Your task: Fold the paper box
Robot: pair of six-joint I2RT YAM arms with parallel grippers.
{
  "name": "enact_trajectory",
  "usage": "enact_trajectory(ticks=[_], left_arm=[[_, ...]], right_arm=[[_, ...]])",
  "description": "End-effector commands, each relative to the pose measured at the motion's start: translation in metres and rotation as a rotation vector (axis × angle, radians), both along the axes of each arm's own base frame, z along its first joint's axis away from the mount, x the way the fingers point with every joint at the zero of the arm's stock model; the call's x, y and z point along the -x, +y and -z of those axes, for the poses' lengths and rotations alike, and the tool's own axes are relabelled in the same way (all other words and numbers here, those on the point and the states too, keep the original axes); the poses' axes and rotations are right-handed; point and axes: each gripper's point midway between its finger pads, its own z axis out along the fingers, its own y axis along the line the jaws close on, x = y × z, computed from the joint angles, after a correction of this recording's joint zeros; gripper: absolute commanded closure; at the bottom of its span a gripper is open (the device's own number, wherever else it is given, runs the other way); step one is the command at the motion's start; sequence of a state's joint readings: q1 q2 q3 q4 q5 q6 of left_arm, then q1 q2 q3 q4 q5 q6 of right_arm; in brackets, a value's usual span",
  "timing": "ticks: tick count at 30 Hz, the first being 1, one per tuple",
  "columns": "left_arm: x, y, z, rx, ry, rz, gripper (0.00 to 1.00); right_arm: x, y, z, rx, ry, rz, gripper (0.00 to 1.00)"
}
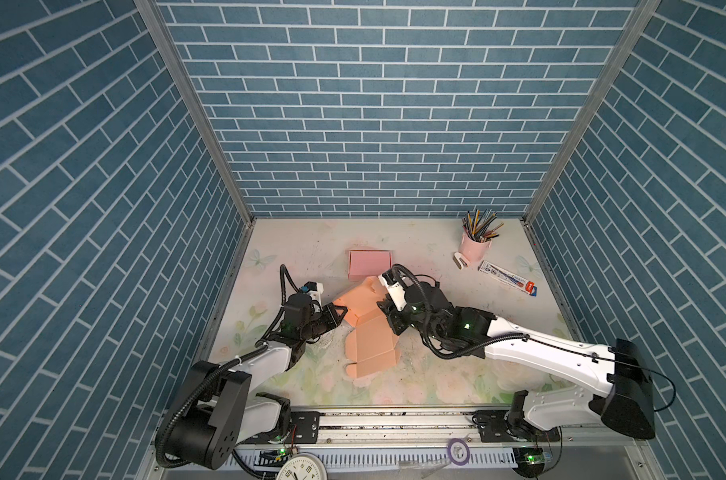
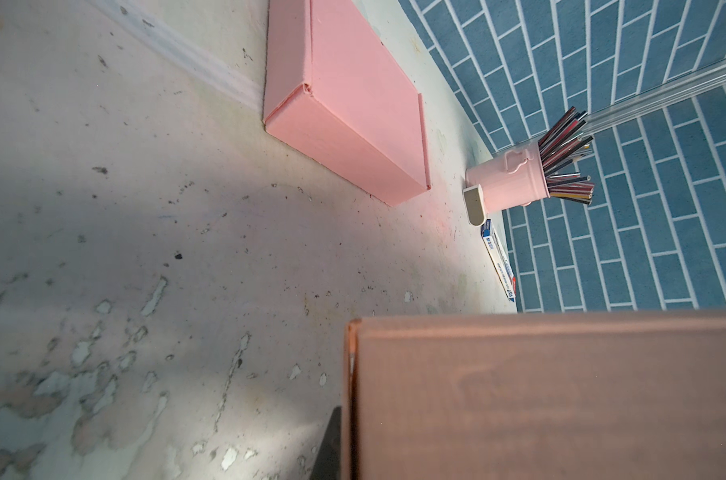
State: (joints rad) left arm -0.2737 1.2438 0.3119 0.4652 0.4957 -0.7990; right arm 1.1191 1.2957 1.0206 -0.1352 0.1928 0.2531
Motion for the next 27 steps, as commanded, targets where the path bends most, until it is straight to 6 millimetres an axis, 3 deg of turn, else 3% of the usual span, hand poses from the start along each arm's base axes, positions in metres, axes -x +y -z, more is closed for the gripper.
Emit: enact_trajectory(ticks=[1, 7, 11, 17, 27], left_arm=[[0.000, -0.003, -0.008, -0.017, -0.027, 0.029, 0.90], [-0.001, -0.004, -0.013, -0.020, -0.050, 0.043, 0.91], [-0.001, -0.006, -0.015, -0.028, -0.054, 0.059, 0.91], [-0.002, -0.007, -0.017, -0.041, -0.062, 0.075, 0.91], [-0.002, -0.007, -0.017, -0.045, -0.065, 0.078, 0.91]], right_arm=[[0.005, -0.008, -0.032, -0.119, 0.018, -0.060, 0.64], [-0.001, -0.040, -0.060, -0.228, 0.026, -0.050, 0.61], [-0.012, -0.057, -0.059, -0.298, 0.049, -0.030, 0.60], [-0.029, -0.049, -0.023, -0.241, 0.116, -0.030, 0.63], [-0.023, -0.021, -0.005, -0.281, 0.182, -0.178, 0.63]])
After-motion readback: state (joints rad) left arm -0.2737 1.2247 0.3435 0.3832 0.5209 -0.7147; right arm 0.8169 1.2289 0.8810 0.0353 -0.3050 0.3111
